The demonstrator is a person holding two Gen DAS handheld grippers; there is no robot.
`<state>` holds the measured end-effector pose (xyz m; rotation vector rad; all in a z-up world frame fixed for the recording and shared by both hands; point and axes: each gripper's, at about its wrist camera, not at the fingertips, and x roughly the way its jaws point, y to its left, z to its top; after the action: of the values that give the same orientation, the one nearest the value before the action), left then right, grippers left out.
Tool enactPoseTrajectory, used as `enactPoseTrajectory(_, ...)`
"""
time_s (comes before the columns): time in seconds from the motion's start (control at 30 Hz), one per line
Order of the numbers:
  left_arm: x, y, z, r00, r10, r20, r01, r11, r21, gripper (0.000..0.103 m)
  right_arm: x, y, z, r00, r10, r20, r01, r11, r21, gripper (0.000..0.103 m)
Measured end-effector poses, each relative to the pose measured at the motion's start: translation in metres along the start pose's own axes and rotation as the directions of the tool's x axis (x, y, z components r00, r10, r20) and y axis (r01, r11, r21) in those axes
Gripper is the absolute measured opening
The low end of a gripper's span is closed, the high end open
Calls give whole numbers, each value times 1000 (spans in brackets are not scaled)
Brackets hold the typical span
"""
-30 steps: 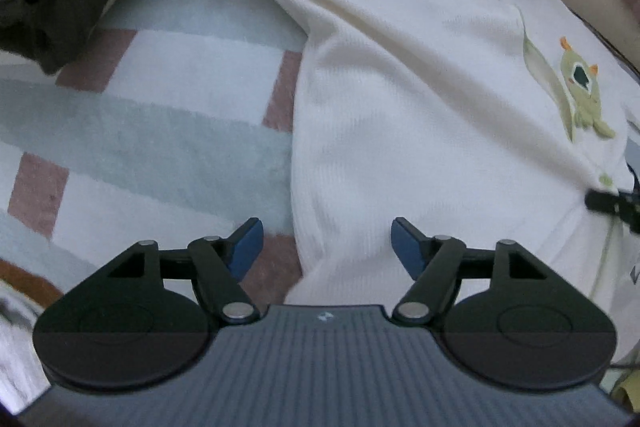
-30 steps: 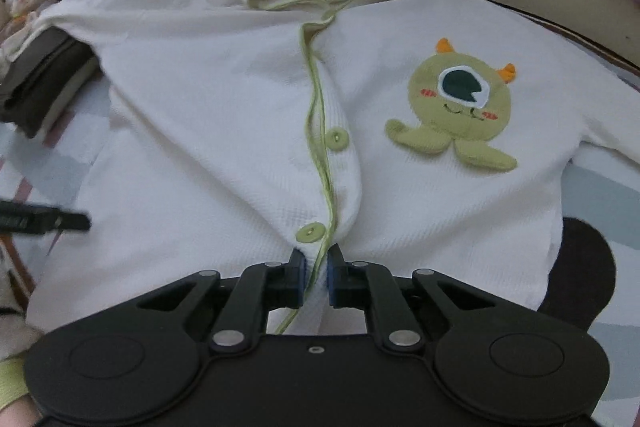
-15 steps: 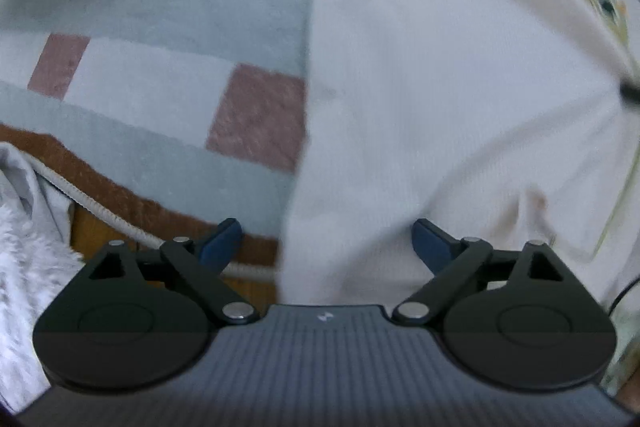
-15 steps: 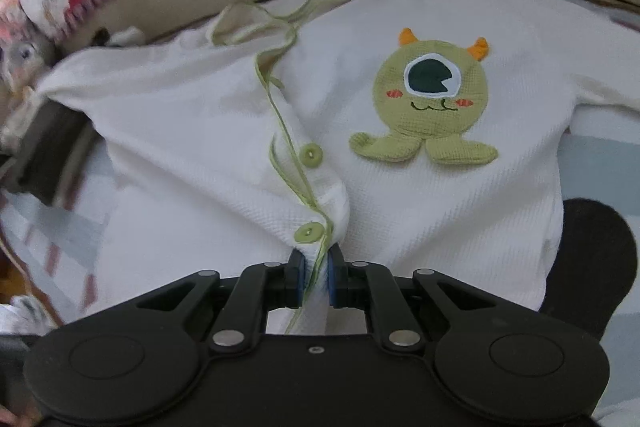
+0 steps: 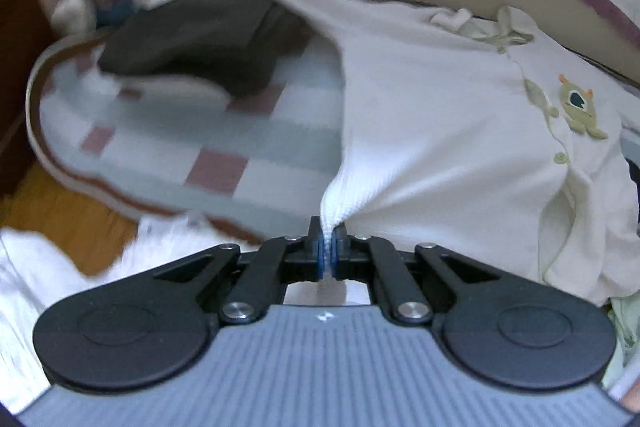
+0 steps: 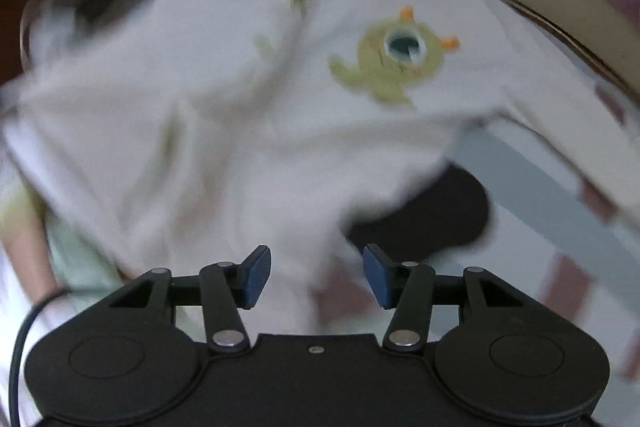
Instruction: Fold clothes
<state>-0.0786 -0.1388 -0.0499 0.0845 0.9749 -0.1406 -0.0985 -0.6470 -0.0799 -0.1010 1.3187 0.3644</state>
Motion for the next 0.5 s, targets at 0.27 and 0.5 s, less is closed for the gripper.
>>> enactPoseTrajectory(0.27,8,9,-6,1000,-10,1,10,999,-34,3,22,34,-13,967,-15,-256,-51,967,-249,57)
enactPoseTrajectory(0.5,22,6,-5,997,-71,34,73,994,-79,3,62,43,-11,948,-34,-318,-75,943,-324,42)
